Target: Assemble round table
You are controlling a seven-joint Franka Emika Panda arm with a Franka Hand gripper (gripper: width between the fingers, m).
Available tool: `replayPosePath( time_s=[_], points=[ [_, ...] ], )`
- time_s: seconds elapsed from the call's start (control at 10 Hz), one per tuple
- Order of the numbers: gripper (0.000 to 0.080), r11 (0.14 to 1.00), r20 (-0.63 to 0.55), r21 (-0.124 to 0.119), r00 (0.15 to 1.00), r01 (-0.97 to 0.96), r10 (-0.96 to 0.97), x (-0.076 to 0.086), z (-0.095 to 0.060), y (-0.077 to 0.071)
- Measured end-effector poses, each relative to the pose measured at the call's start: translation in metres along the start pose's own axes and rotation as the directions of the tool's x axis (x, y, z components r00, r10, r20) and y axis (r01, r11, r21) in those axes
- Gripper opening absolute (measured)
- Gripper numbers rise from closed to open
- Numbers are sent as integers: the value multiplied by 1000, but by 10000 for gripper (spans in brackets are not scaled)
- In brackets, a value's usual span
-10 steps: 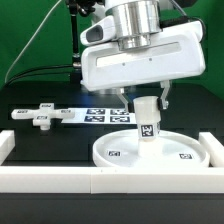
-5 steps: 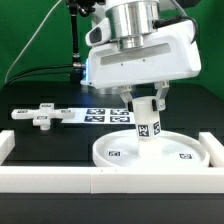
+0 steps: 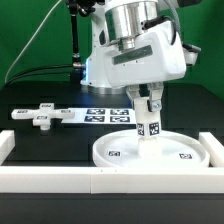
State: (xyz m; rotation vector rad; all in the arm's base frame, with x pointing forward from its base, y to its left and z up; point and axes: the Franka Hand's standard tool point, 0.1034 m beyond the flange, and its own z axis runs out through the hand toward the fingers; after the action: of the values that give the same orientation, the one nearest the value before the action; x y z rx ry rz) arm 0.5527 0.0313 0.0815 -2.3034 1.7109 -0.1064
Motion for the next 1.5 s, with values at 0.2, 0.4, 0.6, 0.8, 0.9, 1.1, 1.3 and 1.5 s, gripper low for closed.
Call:
replayPosePath(
  time_s=[0.2,0.4,0.6,0.8,0.9,1.1,1.3,1.5],
  points=[
    [409,986,17,1,986,-168,168,-4,1,-1],
    [415,979,21,5,979,-205,205,-5,1,-1],
    [597,982,22,5,981,-191,191,-5,1,-1],
    [638,995,38,1,994,-103,103,-10,-11,-6],
    [648,997,42,9,996,-75,75,-11,-18,-10],
    [649,994,39,14,994,106,-106,-11,-16,-9],
    [649,963,36,19,962,269,-270,-11,-16,-9],
    [649,846,50,-23,846,532,-531,-21,-19,-17]
  ],
)
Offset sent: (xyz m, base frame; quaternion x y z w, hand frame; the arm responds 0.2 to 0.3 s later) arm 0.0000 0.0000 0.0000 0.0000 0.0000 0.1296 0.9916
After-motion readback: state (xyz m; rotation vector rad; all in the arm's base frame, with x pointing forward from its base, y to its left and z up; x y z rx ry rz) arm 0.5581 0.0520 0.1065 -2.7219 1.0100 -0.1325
